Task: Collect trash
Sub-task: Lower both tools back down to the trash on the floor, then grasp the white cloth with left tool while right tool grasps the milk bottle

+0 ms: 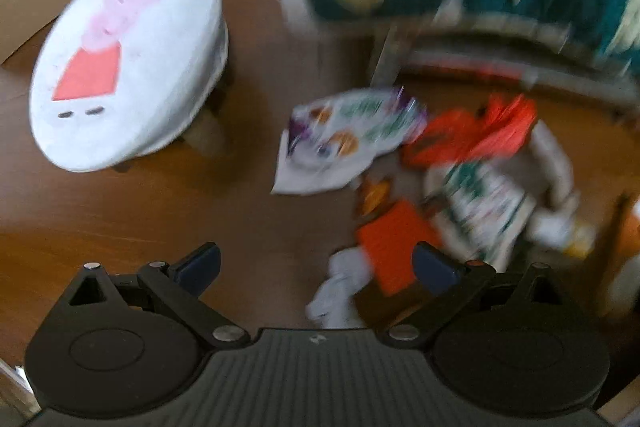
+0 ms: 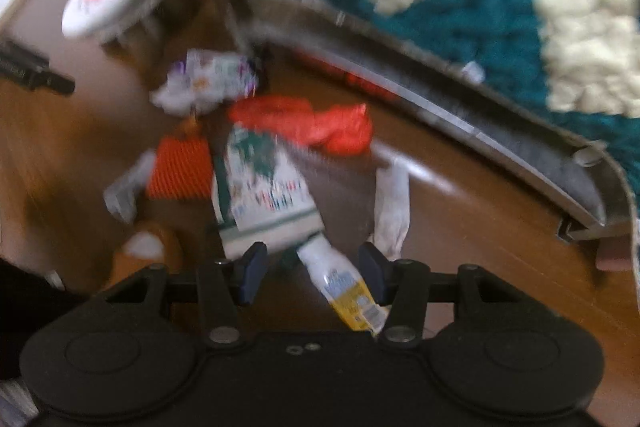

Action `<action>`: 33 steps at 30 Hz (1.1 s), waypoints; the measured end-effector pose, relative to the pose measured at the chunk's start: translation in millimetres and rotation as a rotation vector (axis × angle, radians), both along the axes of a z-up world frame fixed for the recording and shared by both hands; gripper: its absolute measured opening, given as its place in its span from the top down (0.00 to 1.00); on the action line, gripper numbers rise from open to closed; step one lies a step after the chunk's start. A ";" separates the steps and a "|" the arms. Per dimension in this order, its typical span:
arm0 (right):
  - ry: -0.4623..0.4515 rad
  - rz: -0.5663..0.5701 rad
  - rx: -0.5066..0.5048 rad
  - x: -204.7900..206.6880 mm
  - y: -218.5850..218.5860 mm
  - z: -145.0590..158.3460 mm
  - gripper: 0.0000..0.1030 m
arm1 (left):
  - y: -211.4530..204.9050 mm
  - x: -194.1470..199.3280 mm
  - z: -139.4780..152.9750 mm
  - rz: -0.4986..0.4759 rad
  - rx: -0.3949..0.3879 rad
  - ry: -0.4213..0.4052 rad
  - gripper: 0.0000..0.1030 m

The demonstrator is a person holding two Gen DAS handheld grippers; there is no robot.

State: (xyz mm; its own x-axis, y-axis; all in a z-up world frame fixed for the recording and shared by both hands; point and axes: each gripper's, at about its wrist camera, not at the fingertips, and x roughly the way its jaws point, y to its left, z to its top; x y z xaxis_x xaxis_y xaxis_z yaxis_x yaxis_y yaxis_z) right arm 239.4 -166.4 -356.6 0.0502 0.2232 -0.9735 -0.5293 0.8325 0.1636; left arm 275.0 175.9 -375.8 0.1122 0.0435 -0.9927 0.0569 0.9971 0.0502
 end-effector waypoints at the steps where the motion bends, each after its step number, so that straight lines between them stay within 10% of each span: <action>1: 0.006 0.032 -0.020 -3.1 2.4 -8.2 0.50 | 1.5 -1.5 -13.9 -0.019 0.014 0.025 0.01; 16: 0.118 0.352 -0.208 -30.1 16.9 -133.4 0.50 | -20.5 -28.1 -160.0 -0.121 0.010 0.242 0.02; 33: 0.028 0.450 -0.182 -15.3 12.4 -160.1 0.47 | -43.2 -11.5 -194.2 -0.182 -0.026 0.217 0.39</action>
State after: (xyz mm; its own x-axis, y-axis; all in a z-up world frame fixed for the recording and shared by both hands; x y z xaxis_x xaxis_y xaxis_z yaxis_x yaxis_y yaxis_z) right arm 224.0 -154.0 -516.7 -0.0389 0.0430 -0.9983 -0.8409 0.5384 0.0559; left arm 263.4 132.7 -570.0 -0.0995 0.0160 -0.9949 0.2419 0.9703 -0.0086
